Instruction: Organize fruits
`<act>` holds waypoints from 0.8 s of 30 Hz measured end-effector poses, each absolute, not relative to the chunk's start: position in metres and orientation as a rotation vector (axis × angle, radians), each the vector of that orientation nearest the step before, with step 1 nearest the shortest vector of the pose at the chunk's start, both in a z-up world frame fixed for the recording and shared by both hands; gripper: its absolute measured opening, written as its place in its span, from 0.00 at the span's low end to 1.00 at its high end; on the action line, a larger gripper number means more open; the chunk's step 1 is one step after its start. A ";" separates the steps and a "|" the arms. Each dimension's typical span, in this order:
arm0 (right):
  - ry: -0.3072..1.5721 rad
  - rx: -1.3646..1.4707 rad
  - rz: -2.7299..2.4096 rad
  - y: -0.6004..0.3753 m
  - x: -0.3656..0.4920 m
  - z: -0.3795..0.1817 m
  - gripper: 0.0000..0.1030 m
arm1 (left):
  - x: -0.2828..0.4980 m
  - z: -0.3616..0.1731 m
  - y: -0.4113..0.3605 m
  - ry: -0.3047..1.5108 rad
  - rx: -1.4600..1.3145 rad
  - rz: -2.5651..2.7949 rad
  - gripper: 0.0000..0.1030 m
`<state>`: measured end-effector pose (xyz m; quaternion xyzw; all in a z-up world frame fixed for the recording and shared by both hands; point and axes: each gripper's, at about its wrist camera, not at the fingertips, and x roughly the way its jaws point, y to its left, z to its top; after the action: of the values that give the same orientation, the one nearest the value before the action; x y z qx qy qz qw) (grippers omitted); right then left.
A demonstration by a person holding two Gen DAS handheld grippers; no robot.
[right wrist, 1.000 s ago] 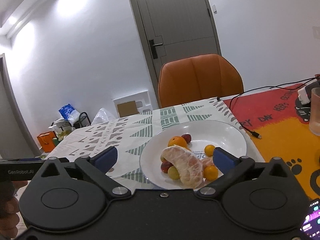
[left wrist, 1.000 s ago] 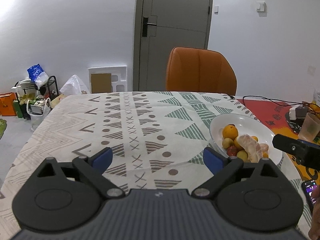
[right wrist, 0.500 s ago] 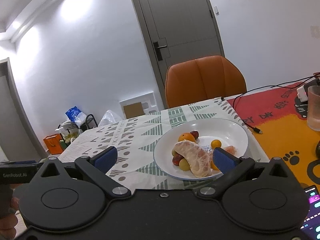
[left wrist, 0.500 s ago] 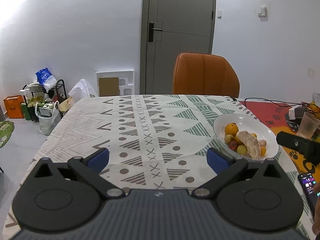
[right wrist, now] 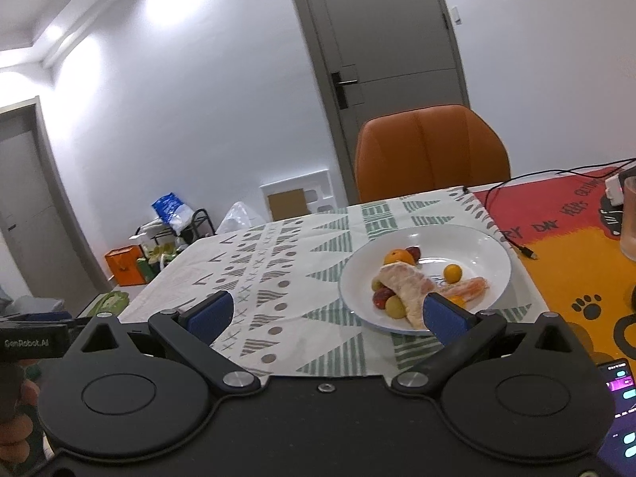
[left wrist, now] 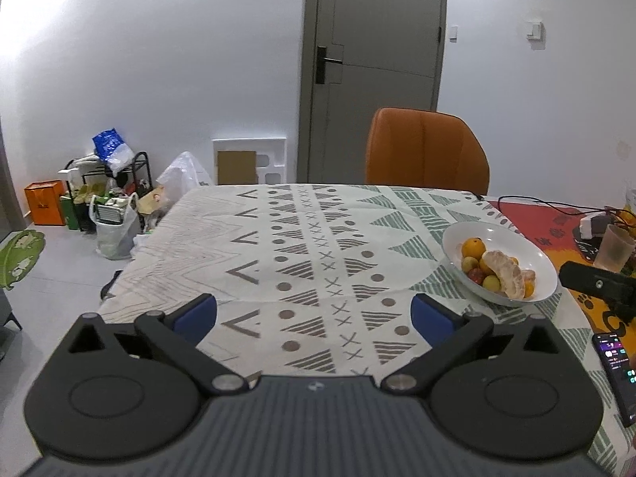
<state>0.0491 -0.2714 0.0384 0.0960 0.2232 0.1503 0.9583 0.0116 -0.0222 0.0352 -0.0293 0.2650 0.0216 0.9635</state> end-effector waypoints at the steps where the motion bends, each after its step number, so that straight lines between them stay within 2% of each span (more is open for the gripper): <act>1: 0.454 0.197 0.310 -0.271 0.047 0.039 1.00 | 0.009 0.036 -0.020 0.535 -0.061 0.047 1.00; 24: 0.534 0.145 0.361 -0.246 0.014 0.049 1.00 | -0.028 0.037 0.005 0.535 -0.082 0.068 1.00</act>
<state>0.0143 -0.2464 0.0491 0.0711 0.2622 0.1772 0.9460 -0.0279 0.0054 0.0370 -0.0406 0.2642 0.0337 0.9630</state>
